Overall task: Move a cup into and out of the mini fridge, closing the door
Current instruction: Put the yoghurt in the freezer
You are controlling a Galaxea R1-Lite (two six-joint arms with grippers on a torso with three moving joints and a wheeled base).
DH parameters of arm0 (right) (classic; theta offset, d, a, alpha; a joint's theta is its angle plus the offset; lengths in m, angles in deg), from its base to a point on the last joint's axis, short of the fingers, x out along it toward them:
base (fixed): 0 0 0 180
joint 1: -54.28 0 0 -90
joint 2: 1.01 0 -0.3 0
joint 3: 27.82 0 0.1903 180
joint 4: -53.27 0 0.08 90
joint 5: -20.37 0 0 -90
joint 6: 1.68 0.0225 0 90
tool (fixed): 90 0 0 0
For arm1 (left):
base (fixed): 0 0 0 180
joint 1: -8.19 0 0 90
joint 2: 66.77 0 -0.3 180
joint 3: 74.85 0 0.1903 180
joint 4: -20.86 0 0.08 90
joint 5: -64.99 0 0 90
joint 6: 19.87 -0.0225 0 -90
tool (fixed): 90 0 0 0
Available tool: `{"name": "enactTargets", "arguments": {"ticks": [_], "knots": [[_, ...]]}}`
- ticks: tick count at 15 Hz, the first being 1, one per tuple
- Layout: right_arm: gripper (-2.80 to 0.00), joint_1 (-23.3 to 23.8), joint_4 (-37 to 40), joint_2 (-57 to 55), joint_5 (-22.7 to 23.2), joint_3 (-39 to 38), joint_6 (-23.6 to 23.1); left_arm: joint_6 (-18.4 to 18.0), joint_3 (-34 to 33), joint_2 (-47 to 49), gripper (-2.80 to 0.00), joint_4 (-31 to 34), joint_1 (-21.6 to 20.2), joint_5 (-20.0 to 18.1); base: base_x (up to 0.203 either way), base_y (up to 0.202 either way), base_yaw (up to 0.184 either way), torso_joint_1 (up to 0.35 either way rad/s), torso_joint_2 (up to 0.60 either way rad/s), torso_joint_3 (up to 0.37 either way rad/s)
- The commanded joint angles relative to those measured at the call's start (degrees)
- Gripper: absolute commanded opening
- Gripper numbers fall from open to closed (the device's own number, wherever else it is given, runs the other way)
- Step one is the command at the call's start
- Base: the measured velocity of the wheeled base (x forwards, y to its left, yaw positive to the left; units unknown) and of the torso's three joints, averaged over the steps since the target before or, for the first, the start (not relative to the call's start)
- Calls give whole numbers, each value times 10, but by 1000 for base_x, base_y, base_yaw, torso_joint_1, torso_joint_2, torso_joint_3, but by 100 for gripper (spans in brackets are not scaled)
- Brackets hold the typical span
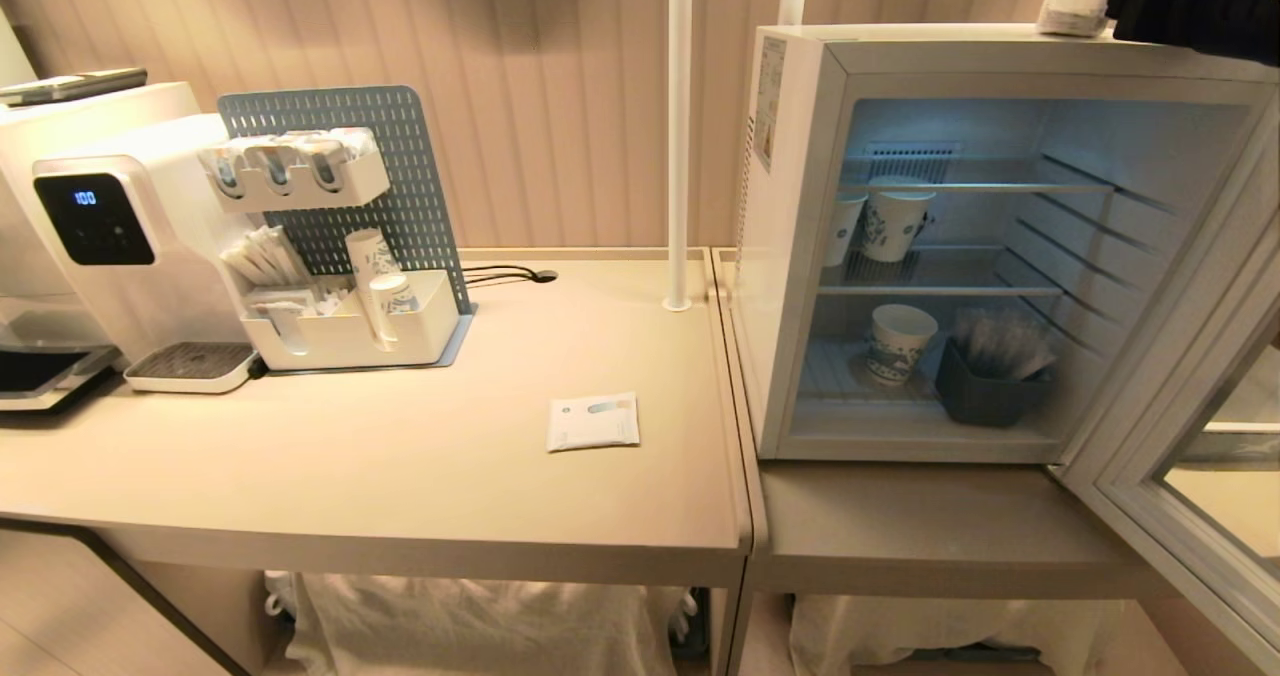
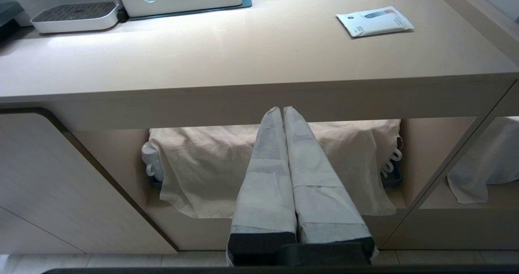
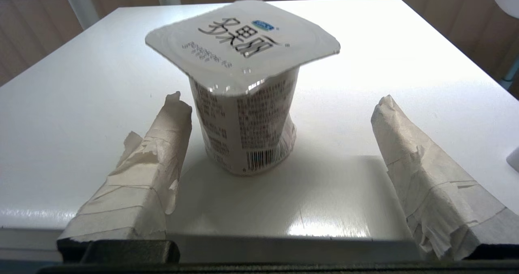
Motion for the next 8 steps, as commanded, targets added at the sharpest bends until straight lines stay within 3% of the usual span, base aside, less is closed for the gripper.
{"name": "enactTargets", "arguments": {"ticks": [1,8], "knots": [[0,0,8,-36,0,39,-1,1,0,0,-280,0,0,0,0,0,0,0,0,0],[0,2,-29,-73,-1,44,-9,10,0,0,-280,-1,0,3,0,0,0,0,0,0]]}}
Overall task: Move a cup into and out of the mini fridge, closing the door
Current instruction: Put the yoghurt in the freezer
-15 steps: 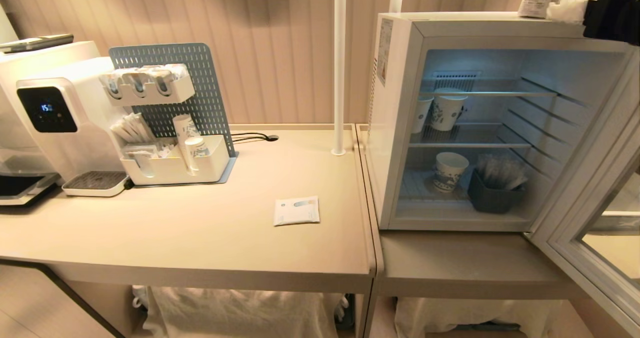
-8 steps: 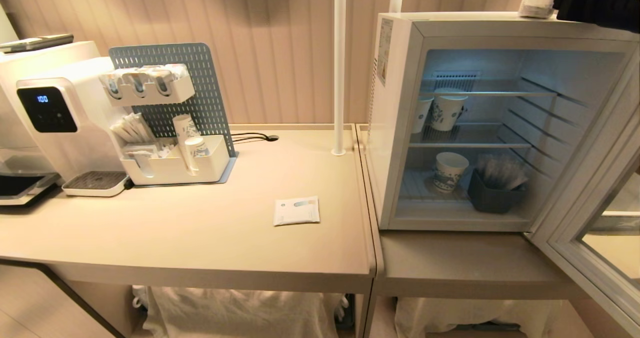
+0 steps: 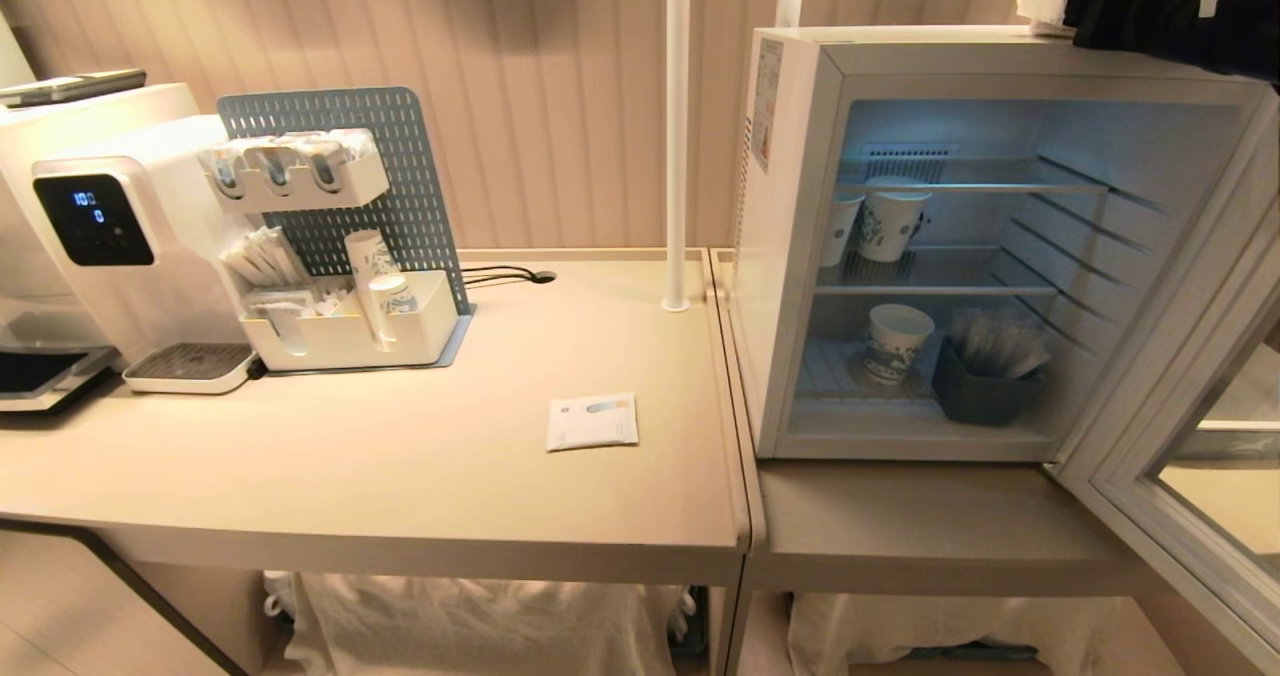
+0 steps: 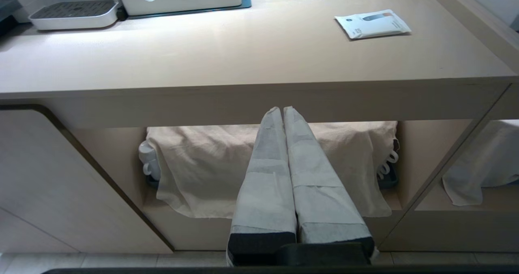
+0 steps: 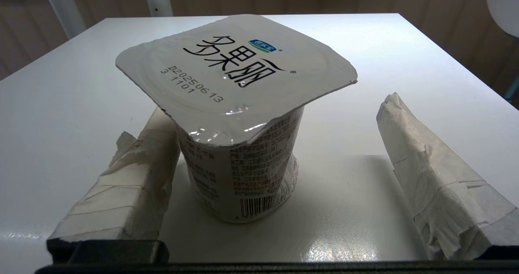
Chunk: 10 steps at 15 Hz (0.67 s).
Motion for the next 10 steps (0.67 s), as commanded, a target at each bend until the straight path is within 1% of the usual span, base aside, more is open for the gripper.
{"name": "enactTargets", "arguments": {"ticks": [1,2,7,8,10], "knots": [[0,0,-1,-10,1,0,0,-1,0,0,-280,0,-1,0,0,0,0,0,0,0],[-280,1,0,-11,1,0,0,-1,0,0,-280,0,-1,0,0,0,0,0,0,0],[-280,3,8,7,1,-3,2,-1,0,0,-280,0,-1,0,0,0,0,0,0,0],[-280,3,10,23,1,-12,3,-1,0,0,-280,0,-1,0,0,0,0,0,0,0],[-280,3,15,75,3,-54,4,-1,0,0,-280,0,-1,0,0,0,0,0,0,0]]}}
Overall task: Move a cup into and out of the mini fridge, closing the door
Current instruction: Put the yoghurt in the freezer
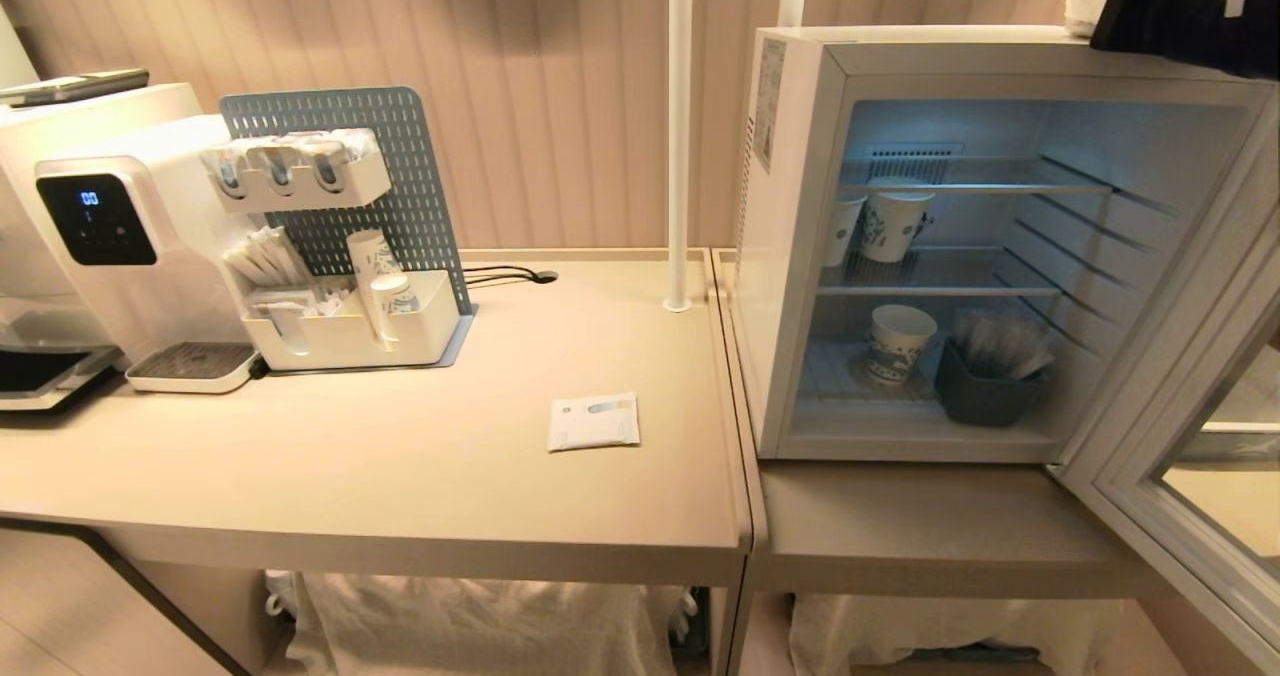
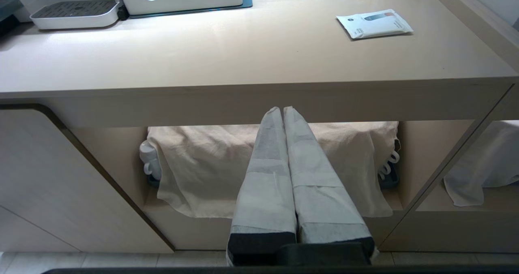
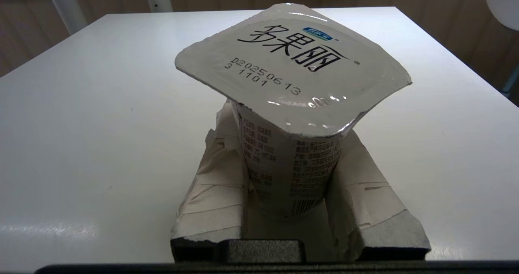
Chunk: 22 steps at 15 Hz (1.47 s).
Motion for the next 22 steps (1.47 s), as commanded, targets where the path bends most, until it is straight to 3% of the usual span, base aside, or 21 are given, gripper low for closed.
{"name": "enactTargets", "arguments": {"ticks": [1,7,14,19,22], "knots": [[-280,0,3,66,1,-37,0,0,0,0,-280,0,0,0,0,0,0,0,0,0],[-280,-31,48,306,2,-213,2,0,0,0,-280,1,0,0,0,0,0,0,0,0],[-280,-81,81,542,-3,-554,15,1,0,0,-280,1,0,1,0,0,0,0,0,0],[-280,-104,78,602,-1,-750,33,1,0,0,-280,1,0,0,0,0,0,0,0,0],[-280,-135,14,553,4,-826,37,1,0,0,-280,0,0,0,0,0,0,0,0,0]]}}
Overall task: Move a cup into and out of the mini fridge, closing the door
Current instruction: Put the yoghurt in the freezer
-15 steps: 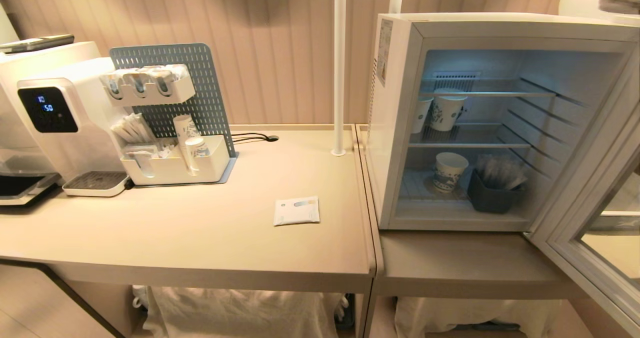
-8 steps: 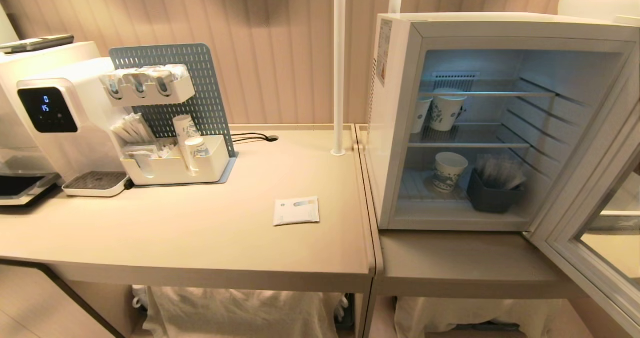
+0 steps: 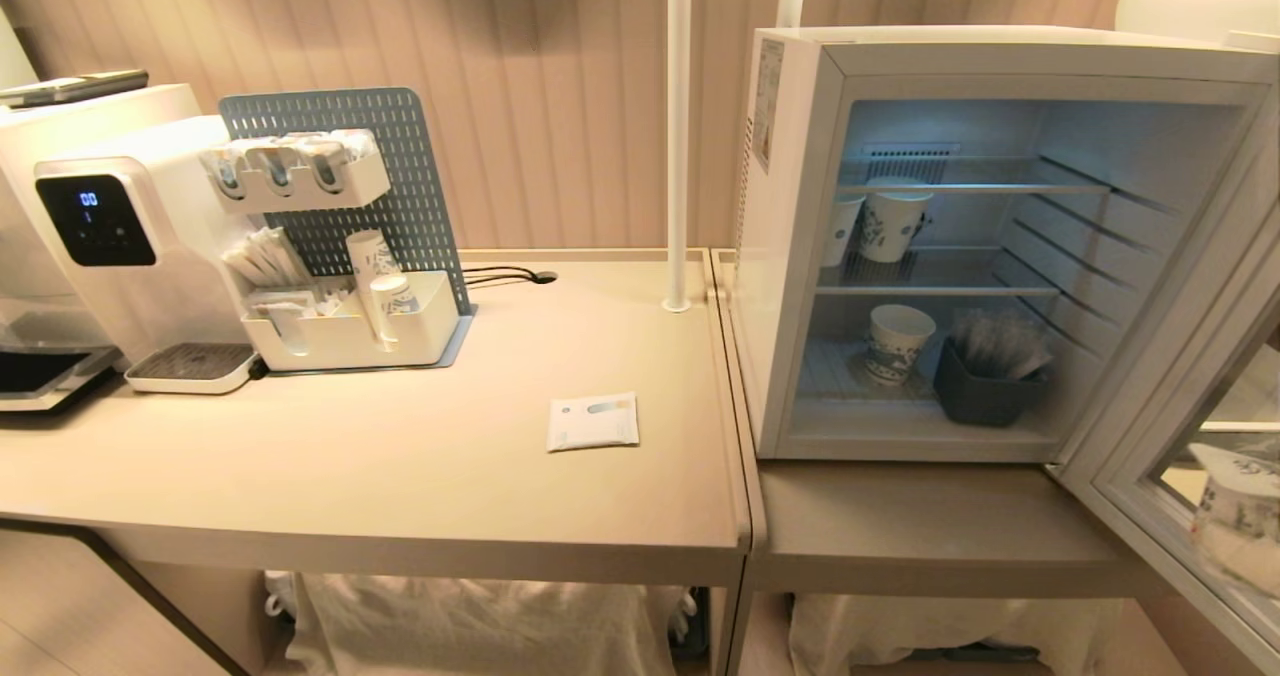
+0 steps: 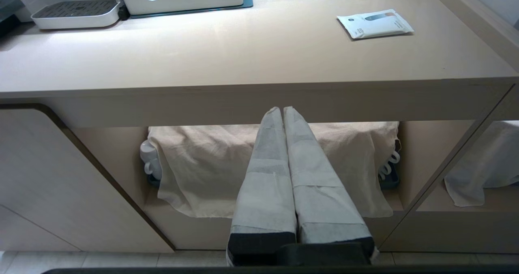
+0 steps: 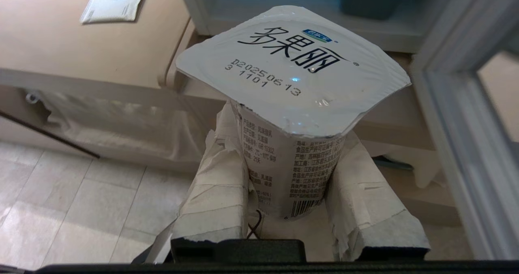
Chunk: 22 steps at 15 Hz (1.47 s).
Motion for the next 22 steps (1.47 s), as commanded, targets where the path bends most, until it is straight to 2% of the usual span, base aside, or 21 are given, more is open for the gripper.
{"name": "enactTargets", "arguments": {"ticks": [1,6,9,12,13,19,22], "knots": [[-280,-21,-46,-49,1,-33,5,1,0,0,-280,0,0,0,0,0,0,0,0,0],[-280,-41,-201,-204,-6,-46,37,3,0,0,-280,0,0,1,0,0,0,0,0,0],[-280,-42,-318,-328,-59,-43,62,11,0,0,-280,0,0,1,0,0,0,0,0,0],[-280,-40,-480,-439,-112,-34,71,15,0,0,-280,0,0,4,0,0,0,0,0,0],[-280,-31,-508,-460,-123,-23,72,15,0,0,-280,0,0,4,0,0,0,0,0,0],[-280,17,-520,-453,-132,33,59,15,0,0,-280,0,0,4,0,0,0,0,0,0],[-280,8,-524,-446,-130,1,53,15,0,0,-280,0,0,4,0,0,0,0,0,0]]}}
